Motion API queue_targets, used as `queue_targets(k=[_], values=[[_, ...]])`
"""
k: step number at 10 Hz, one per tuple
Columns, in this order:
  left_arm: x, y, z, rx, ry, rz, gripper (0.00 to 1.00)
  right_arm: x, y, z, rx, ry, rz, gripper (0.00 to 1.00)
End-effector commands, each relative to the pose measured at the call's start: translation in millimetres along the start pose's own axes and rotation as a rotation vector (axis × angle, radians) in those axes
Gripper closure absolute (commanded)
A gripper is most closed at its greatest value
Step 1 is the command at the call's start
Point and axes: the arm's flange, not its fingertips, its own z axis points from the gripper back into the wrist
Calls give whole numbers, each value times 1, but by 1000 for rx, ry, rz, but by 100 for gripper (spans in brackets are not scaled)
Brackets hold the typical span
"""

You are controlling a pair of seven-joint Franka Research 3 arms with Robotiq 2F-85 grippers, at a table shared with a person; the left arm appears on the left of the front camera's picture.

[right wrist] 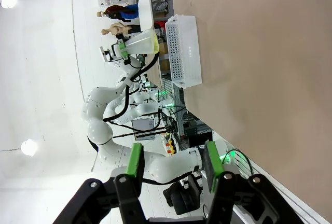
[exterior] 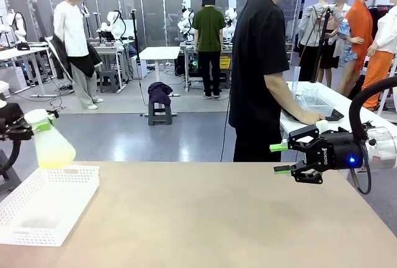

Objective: Prepare the solutions needed for the experiment.
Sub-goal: When the human places the Big flask in the center of the table, pick up the Big flask and place it in the left Organizing basket.

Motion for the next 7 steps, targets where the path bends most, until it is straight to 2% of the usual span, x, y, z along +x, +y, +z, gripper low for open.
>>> queue_targets(k=[1, 3, 4, 7], values=[[-8, -22, -6, 15, -30, -22, 100, 0, 1, 0, 8, 0, 2, 41], [-34, -29, -3, -4, -56, -23, 100, 0, 1, 0, 8, 0, 2, 41], [-49, -31, -1, 7, -22, 4, 100, 0, 1, 0, 8, 0, 2, 41], [-80, -40, -1, 9, -22, 59, 100, 0, 1, 0, 8, 0, 2, 41]])
